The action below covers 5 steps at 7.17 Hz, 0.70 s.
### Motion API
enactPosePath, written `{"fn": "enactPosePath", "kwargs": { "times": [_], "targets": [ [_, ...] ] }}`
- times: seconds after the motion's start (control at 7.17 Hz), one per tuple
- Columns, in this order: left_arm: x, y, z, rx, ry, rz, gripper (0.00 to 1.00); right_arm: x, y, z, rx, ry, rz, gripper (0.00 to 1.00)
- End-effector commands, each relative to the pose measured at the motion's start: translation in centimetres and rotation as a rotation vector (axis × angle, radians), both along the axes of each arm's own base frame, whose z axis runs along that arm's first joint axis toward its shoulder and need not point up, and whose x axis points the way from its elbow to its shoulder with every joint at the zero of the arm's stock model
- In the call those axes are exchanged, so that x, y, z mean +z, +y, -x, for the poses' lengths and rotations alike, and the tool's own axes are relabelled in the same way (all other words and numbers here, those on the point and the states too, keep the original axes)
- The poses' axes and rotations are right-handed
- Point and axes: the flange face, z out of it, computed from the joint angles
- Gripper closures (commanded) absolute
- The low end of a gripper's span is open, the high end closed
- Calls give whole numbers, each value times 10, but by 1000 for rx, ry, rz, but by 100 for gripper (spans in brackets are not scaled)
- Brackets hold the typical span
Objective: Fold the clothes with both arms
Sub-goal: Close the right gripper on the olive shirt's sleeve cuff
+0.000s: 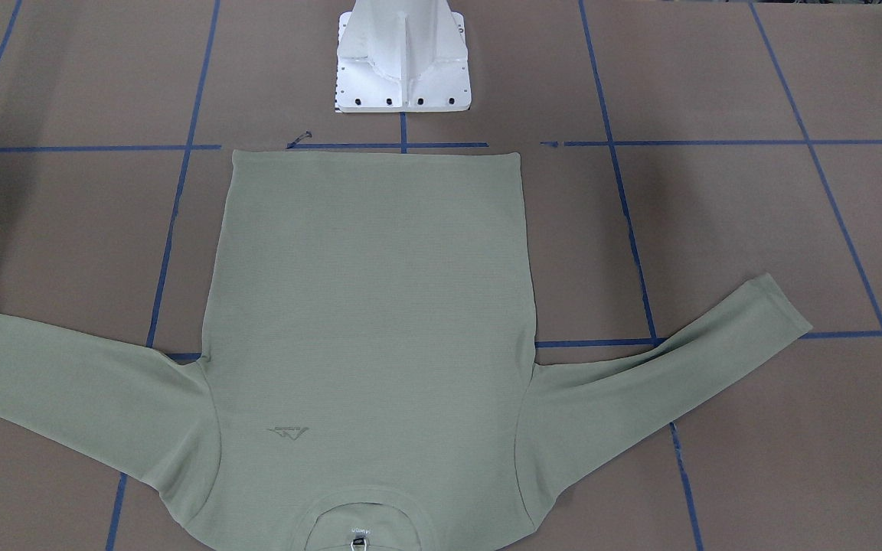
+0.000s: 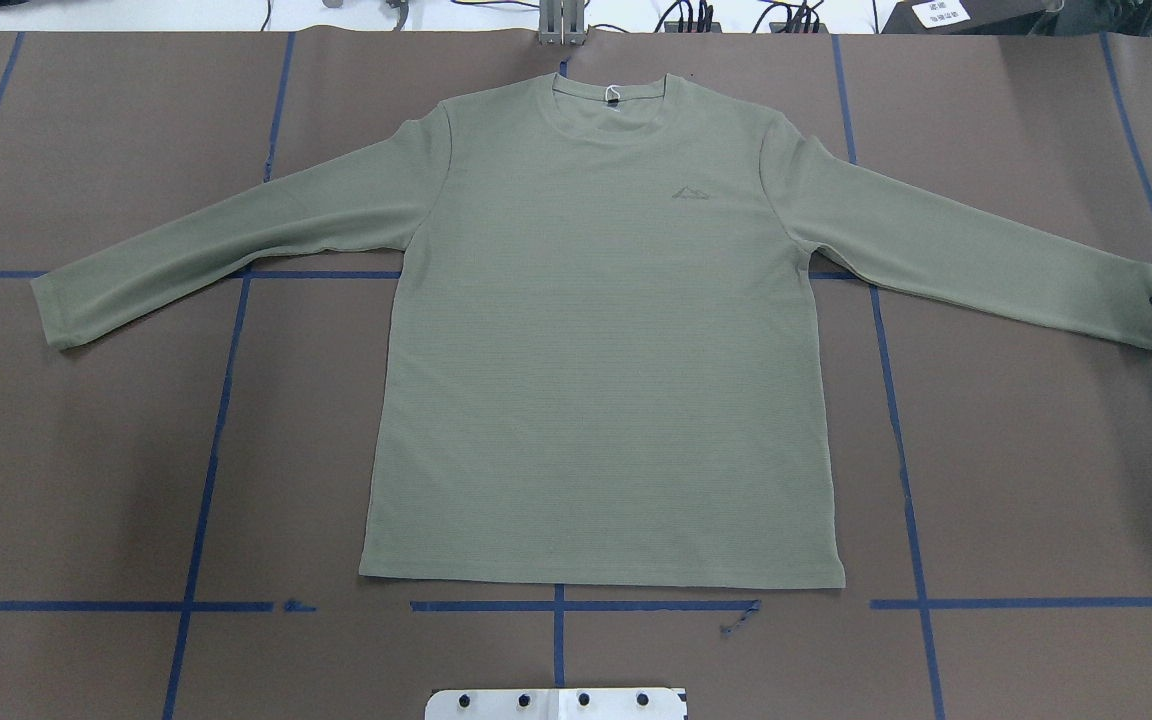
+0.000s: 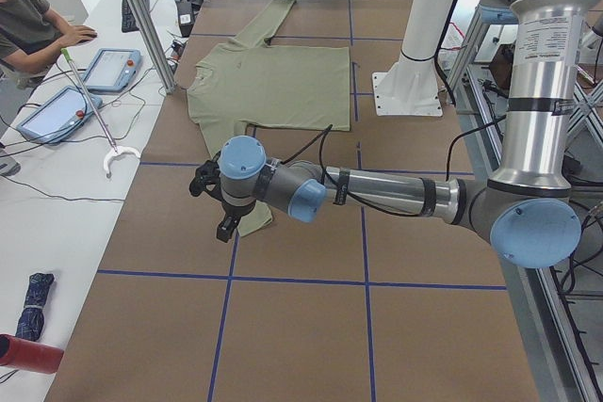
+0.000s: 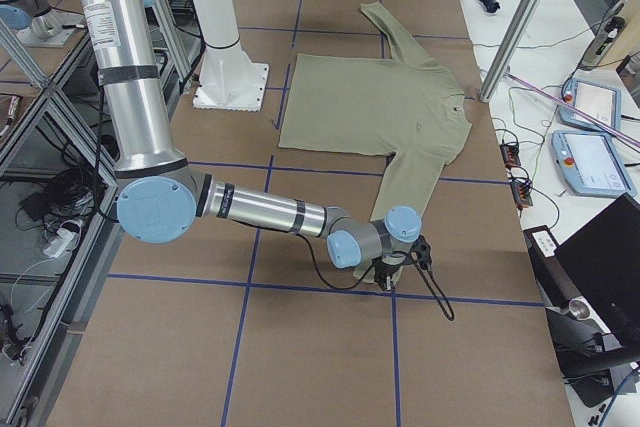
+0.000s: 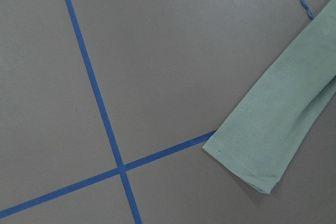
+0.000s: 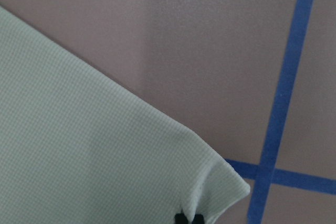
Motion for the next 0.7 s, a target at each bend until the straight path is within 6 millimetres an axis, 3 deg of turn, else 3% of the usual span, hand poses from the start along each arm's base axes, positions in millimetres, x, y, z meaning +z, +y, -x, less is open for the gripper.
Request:
{"fn": "enactPosePath", "kwargs": {
  "times": [0.0,0.28,0.42,0.56],
  "targets": [
    [-1,0,0,1,3,-1,0,-6,-3,0,1,-4,-12,100],
    [-1,0,0,1,6,-1,0,-47,-12,4,12,-70,-49,100],
    [-1,0,0,1,6,0,0,-86,-27,12,55,-125,-38,100],
    [-2,-1,0,1,6,-3,0,-135,-56,26,90,-184,-36,100]
  ]
}}
